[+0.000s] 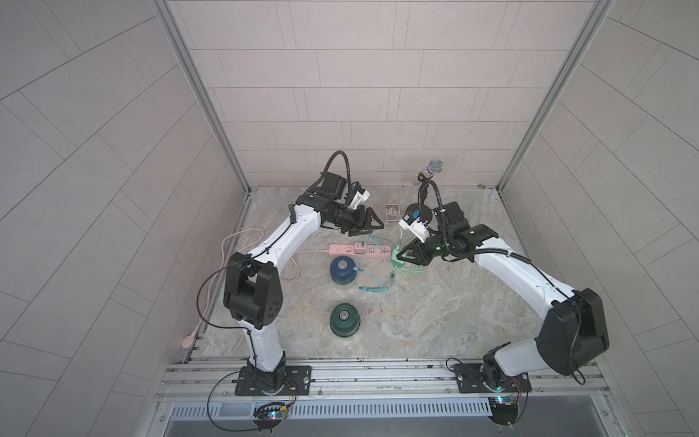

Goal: Charge the cordless meat grinders
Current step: Adjust the socket at the center of the board.

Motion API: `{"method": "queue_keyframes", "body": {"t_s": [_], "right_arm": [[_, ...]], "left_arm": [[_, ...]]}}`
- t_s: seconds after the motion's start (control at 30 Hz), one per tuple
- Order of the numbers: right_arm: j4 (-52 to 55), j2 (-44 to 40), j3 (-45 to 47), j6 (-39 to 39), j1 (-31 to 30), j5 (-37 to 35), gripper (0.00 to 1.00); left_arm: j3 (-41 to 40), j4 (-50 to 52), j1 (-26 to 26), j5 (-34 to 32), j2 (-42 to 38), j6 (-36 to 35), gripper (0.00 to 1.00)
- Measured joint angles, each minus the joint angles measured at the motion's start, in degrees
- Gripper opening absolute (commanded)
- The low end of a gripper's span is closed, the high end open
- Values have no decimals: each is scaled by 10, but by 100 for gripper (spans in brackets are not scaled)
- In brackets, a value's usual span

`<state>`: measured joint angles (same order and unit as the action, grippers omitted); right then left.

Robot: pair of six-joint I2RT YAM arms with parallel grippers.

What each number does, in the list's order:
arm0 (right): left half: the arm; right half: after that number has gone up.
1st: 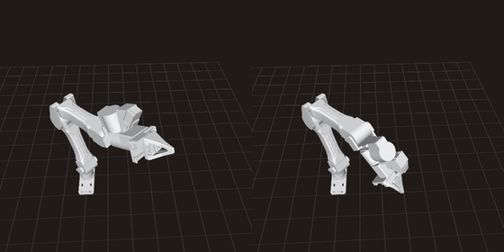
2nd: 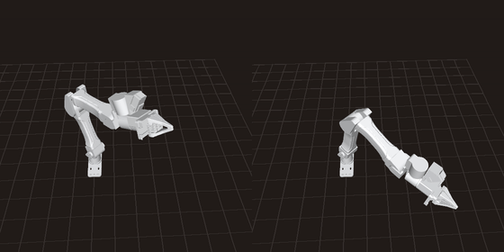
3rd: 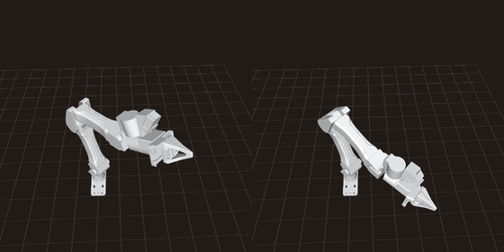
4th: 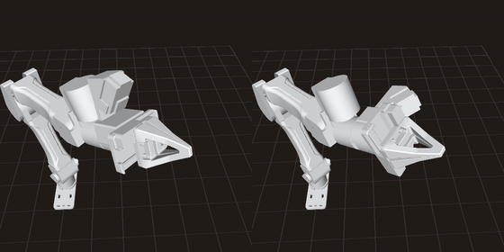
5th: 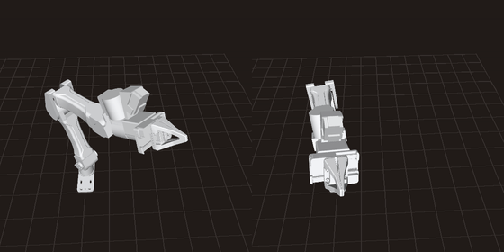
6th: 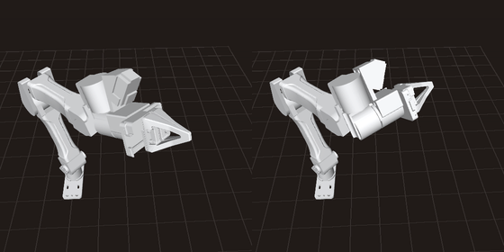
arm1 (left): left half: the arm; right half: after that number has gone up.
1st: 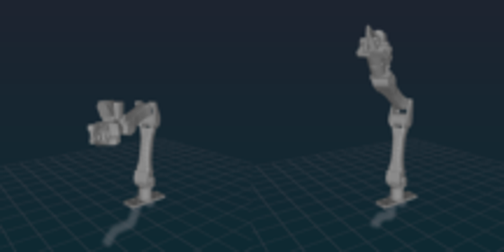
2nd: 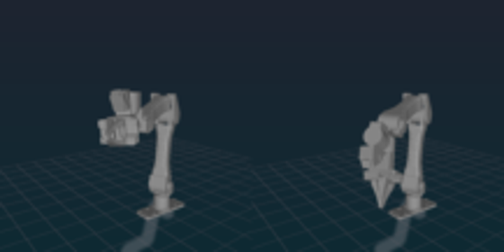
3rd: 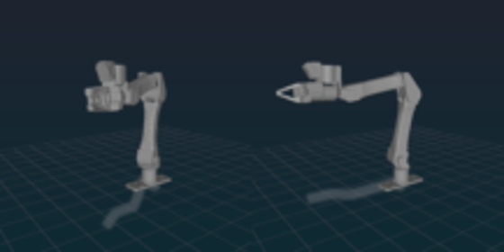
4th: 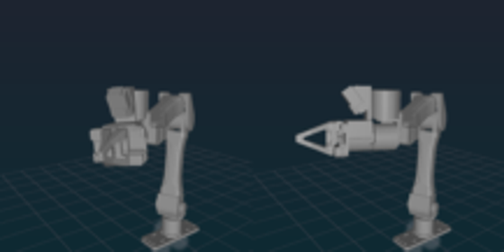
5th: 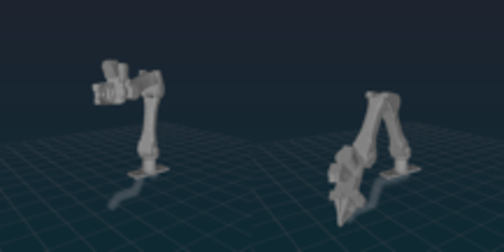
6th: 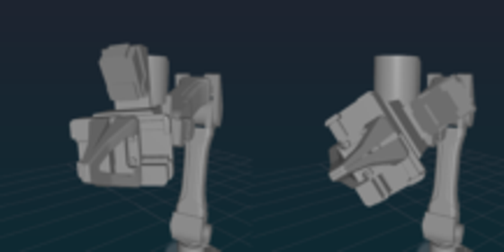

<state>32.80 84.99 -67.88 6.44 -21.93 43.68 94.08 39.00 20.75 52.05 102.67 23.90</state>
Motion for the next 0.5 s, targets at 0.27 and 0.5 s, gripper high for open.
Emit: {"method": "queue_keyframes", "body": {"t_s": [0.27,0.5], "right_arm": [[-7,120,-35,100,-37,-63,3],[-67,193,-69,103,-39,-111,3]], "left_arm": [[-44,4,-76,-8,-63,0,61],[-76,9,-122,-7,-80,-4,61]]}}
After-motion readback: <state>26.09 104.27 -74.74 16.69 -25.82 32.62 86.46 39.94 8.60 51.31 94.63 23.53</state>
